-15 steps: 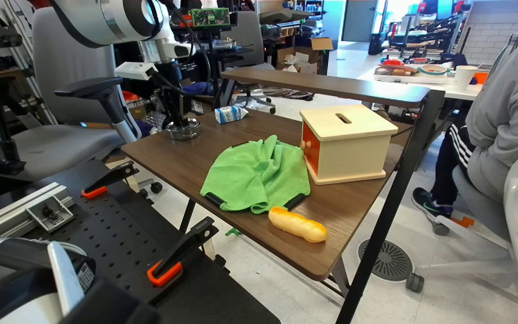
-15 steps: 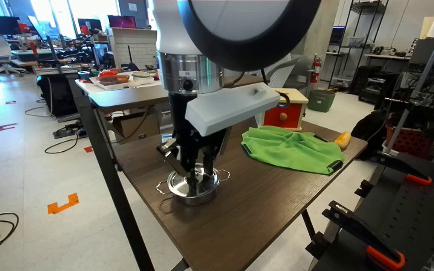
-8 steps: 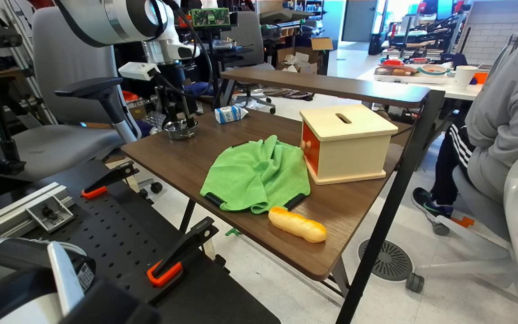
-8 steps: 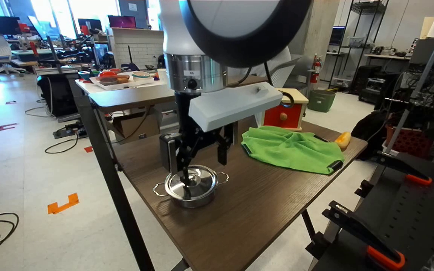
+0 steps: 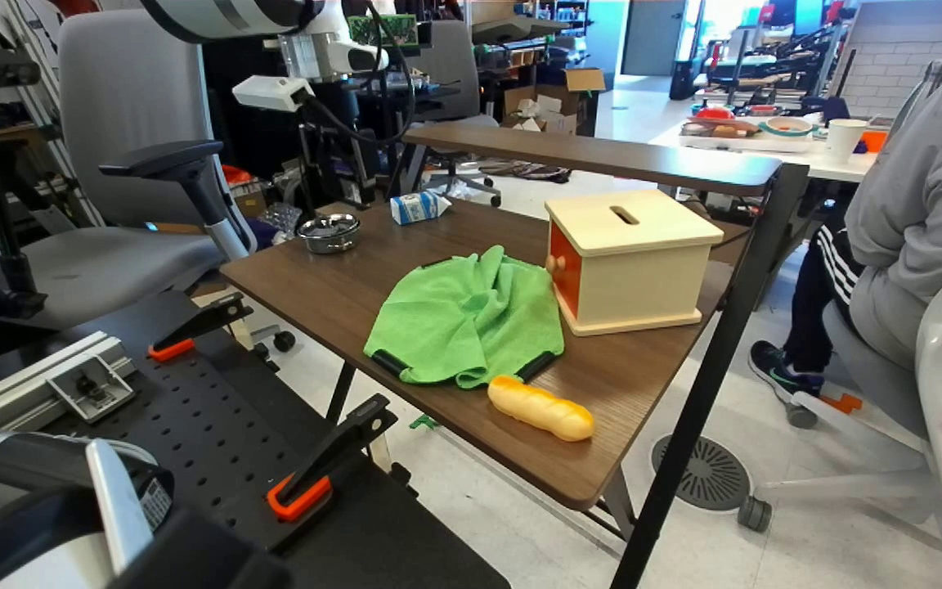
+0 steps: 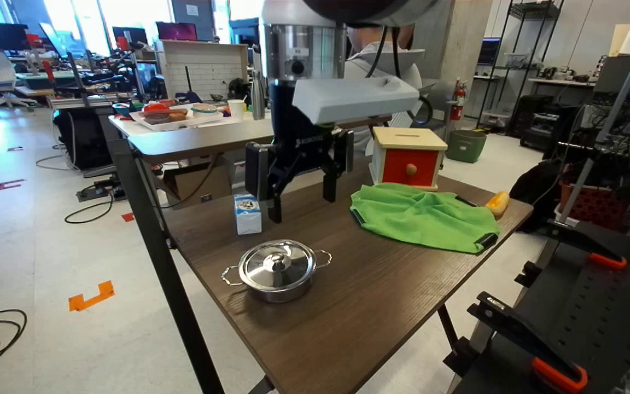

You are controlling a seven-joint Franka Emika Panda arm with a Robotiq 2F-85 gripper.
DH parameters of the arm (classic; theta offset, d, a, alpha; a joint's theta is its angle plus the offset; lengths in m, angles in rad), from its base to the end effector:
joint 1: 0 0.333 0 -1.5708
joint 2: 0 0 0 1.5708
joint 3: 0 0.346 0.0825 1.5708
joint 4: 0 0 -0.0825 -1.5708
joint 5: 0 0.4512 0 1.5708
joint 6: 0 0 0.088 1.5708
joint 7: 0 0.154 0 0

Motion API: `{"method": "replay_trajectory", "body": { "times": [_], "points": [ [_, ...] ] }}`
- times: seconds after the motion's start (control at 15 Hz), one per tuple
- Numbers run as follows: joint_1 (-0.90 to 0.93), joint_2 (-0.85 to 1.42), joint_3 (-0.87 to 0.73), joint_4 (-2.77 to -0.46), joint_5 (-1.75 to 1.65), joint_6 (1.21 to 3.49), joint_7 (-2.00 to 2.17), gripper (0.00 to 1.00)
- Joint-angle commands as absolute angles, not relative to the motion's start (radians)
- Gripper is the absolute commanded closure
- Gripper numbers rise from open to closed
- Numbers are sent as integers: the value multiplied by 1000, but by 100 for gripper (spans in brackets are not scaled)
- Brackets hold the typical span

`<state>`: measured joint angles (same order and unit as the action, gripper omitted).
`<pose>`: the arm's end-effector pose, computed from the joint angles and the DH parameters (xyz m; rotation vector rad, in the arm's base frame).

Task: Put the silver lid on the silver pot

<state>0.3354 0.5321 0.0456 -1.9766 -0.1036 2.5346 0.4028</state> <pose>0.6243 0.2490 0.1230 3.1158 0.0871 0.0613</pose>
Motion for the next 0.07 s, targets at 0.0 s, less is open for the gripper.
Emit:
{"method": "replay_trajectory", "body": {
  "times": [0.0],
  "points": [
    [336, 527, 46, -1980, -101, 2532, 398, 0]
  ]
}}
